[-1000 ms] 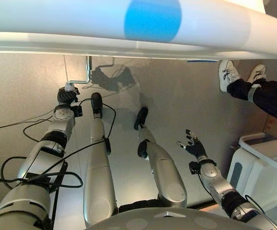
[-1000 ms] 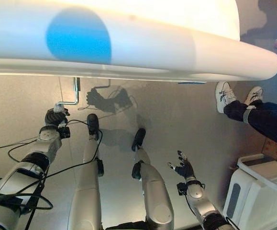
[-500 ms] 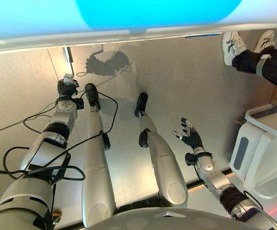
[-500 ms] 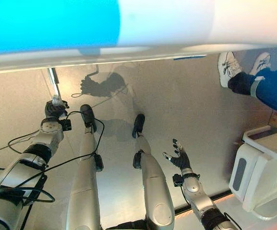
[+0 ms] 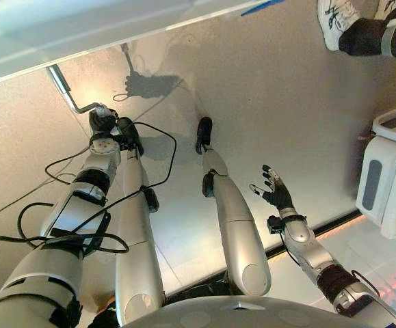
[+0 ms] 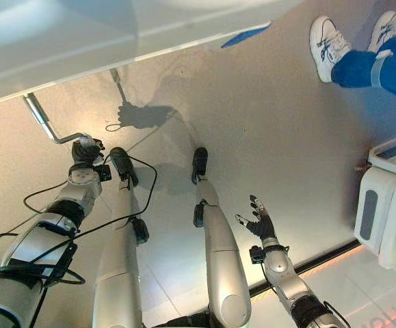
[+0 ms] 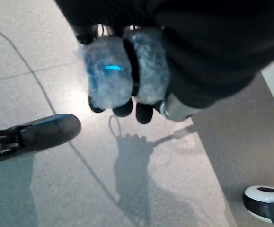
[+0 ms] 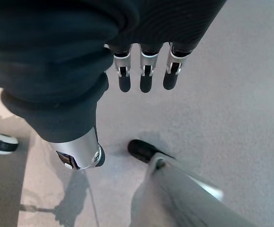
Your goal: Raise the hospital bed
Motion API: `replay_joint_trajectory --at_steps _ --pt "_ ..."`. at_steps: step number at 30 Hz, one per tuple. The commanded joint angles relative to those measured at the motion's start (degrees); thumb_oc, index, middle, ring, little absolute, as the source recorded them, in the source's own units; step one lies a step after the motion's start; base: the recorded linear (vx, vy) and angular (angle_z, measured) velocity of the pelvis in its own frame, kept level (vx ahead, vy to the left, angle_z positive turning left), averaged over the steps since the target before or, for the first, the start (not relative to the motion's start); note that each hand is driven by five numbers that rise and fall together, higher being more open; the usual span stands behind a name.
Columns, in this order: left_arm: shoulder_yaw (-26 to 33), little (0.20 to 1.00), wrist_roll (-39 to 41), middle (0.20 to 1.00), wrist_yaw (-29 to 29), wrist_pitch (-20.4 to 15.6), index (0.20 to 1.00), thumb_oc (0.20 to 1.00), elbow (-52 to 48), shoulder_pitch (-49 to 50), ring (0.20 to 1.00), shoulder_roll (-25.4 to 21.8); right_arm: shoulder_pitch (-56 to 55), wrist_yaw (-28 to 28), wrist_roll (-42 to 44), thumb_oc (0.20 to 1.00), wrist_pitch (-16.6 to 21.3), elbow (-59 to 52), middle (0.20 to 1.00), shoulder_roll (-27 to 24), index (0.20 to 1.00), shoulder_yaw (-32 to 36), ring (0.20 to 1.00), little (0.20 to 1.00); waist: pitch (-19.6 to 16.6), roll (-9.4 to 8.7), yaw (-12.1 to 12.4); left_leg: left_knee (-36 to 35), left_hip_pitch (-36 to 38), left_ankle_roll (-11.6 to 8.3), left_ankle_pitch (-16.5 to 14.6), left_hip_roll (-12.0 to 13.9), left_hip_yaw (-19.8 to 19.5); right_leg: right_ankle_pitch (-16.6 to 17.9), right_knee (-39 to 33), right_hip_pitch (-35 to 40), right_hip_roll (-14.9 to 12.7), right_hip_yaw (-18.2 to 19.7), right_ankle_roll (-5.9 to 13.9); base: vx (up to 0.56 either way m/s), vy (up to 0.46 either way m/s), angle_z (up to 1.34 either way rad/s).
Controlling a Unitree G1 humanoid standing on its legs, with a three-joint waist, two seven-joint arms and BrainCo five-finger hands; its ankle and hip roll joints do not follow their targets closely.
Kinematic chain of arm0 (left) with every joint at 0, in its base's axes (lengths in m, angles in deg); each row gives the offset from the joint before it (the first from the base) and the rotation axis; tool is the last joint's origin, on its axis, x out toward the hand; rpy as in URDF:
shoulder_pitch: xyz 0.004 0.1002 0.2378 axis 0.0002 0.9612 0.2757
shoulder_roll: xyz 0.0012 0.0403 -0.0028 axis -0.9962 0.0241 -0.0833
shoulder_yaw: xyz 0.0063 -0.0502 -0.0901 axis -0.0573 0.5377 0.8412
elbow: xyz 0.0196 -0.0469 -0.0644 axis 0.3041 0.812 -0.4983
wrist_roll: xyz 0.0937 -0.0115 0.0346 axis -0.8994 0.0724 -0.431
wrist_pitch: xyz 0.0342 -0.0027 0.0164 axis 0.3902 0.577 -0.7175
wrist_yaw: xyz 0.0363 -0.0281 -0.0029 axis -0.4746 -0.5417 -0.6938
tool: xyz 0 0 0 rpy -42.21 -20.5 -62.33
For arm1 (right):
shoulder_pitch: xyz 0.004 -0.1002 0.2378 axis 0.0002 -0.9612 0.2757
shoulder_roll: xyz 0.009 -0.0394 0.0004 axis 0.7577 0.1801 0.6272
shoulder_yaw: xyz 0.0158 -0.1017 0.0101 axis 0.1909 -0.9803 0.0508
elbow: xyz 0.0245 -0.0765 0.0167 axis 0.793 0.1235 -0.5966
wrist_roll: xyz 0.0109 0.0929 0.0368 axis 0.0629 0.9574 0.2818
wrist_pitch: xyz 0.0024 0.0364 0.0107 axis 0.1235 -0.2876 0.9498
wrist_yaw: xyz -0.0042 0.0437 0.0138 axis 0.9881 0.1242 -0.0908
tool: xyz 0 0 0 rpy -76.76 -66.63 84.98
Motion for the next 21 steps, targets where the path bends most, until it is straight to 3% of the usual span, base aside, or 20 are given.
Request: replay_joint_trajectory --at_steps 1,11,21 --pt "-3.5 0.200 -6.9 0.200 2.6 -2.5 0.200 0.200 -4.2 -8.8 0.200 1.8 -1.7 0.8 -1.1 1.000 0.9 -2.0 1.000 -4.9 1.000 -0.5 1.000 1.000 1.0 1.76 -3.4 -0.1 5.0 -2.47 -5.6 -1.2 1.0 11.0 -11.9 1.8 4.2 -0.7 4.06 0.00 -0.042 -0.11" --pt "-4.0 0.200 -5.6 0.200 3.2 -4.2 0.200 0.200 -11.9 -3.8 0.200 5.1 -1.2 0.0 -2.2 1.000 -0.6 2.3 1.000 -4.6 1.000 -0.1 1.000 1.000 1.0 4.64 -3.8 -0.1 10.5 -2.82 -6.5 -1.2 2.1 10.2 -11.2 5.7 5.4 0.6 3.37 -0.01 -0.027 -0.08" --pt "-3.7 0.200 -1.4 0.200 5.3 -6.3 0.200 0.200 -23.1 7.4 0.200 7.4 -1.1 -0.5 -2.5 1.000 -2.7 8.9 1.000 -2.9 1.000 2.0 1.000 1.000 1.0 8.34 -1.5 -0.1 17.9 -2.36 -7.3 -2.0 0.6 8.5 -10.3 12.9 5.2 -0.1 2.19 0.00 -0.003 -0.01"
